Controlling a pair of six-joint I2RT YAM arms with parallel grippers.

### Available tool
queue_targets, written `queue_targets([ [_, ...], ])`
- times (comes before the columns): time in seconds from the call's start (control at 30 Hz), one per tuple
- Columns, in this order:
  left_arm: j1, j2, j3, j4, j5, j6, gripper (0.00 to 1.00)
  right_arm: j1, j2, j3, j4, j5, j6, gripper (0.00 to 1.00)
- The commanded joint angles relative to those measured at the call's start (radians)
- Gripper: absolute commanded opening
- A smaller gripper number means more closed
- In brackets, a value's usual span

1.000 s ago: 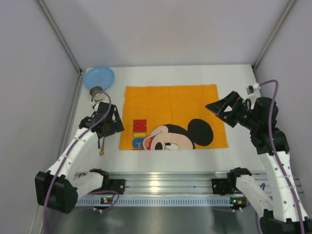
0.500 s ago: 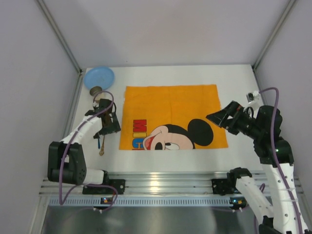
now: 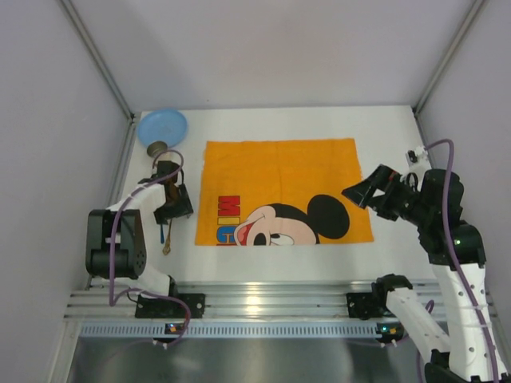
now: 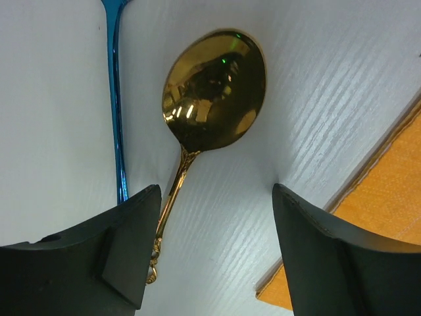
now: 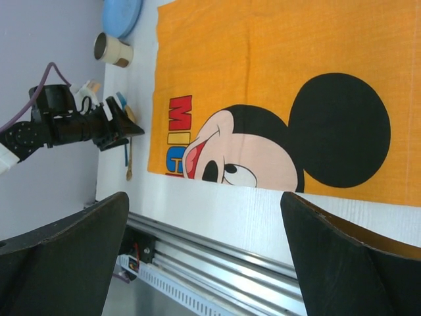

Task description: Set the dinner table for one person

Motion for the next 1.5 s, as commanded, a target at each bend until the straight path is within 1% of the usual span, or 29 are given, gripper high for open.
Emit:
queue_targets([
  [0.0, 0.061, 0.044, 0.006, 0.082, 0.023, 0.037, 0.73, -0.007, 0.005, 0.057, -0.026, 0.043, -0.027, 1.00],
  [0.1, 0.094, 0.076, 0.006, 0.100, 0.034, 0.038, 0.68, -0.009, 0.017, 0.072, -0.032, 0.060, -0.036, 1.00],
  [0.13, 0.102, 0.093, 0.006, 0.106, 0.069, 0.038, 0.67, -0.007, 0.022, 0.082, -0.037, 0.064, -0.038, 1.00],
  [0.27, 0.107, 0.157, 0.010, 0.120, 0.129, 0.040, 0.54, -0.009, 0.039, 0.105, -0.049, 0.090, -0.058, 1.00],
  [0.3, 0.107, 0.169, 0.018, 0.119, 0.143, 0.040, 0.48, -0.009, 0.040, 0.108, -0.055, 0.098, -0.062, 1.00],
  [0.33, 0.105, 0.189, 0.024, 0.119, 0.149, 0.040, 0.45, -0.009, 0.043, 0.112, -0.060, 0.101, -0.064, 1.00],
  [0.4, 0.107, 0.200, 0.033, 0.125, 0.168, 0.041, 0.40, -0.009, 0.048, 0.115, -0.063, 0.112, -0.073, 1.00],
  [0.5, 0.107, 0.214, 0.044, 0.134, 0.177, 0.040, 0.37, -0.009, 0.049, 0.115, -0.066, 0.124, -0.074, 1.00],
  [0.7, 0.107, 0.269, 0.084, 0.159, 0.187, 0.029, 0.24, -0.009, 0.053, 0.125, -0.069, 0.133, -0.090, 1.00],
  [0.73, 0.107, 0.284, 0.094, 0.159, 0.219, 0.029, 0.18, -0.009, 0.051, 0.131, -0.075, 0.135, -0.094, 1.00],
  [0.8, 0.107, 0.300, 0.125, 0.159, 0.221, 0.027, 0.15, -0.007, 0.056, 0.135, -0.080, 0.138, -0.108, 1.00],
  [0.87, 0.105, 0.323, 0.150, 0.165, 0.220, 0.029, 0.05, -0.009, 0.056, 0.145, -0.095, 0.139, -0.120, 1.00],
  [0.93, 0.104, 0.347, 0.162, 0.168, 0.221, 0.030, 0.00, -0.009, 0.057, 0.155, -0.104, 0.143, -0.131, 1.00],
  [1.1, 0.098, 0.358, 0.216, 0.148, 0.232, 0.023, 0.00, -0.009, 0.065, 0.180, -0.127, 0.129, -0.168, 1.00],
  [1.2, 0.084, 0.298, 0.262, 0.117, 0.203, 0.006, 0.00, -0.009, 0.068, 0.192, -0.131, 0.112, -0.183, 1.00],
  [1.23, 0.078, 0.265, 0.278, 0.085, 0.203, 0.004, 0.00, -0.007, 0.069, 0.197, -0.132, 0.110, -0.189, 1.00],
  [1.3, 0.058, 0.234, 0.331, 0.054, 0.152, 0.003, 0.00, -0.009, 0.062, 0.203, -0.132, 0.103, -0.196, 1.00],
  [1.4, 0.035, 0.159, 0.393, -0.002, 0.132, 0.003, 0.00, -0.009, 0.046, 0.218, -0.143, 0.103, -0.205, 1.00],
  [1.47, 0.027, 0.136, 0.429, -0.030, 0.129, -0.002, 0.00, -0.007, 0.030, 0.223, -0.152, 0.101, -0.208, 1.00],
])
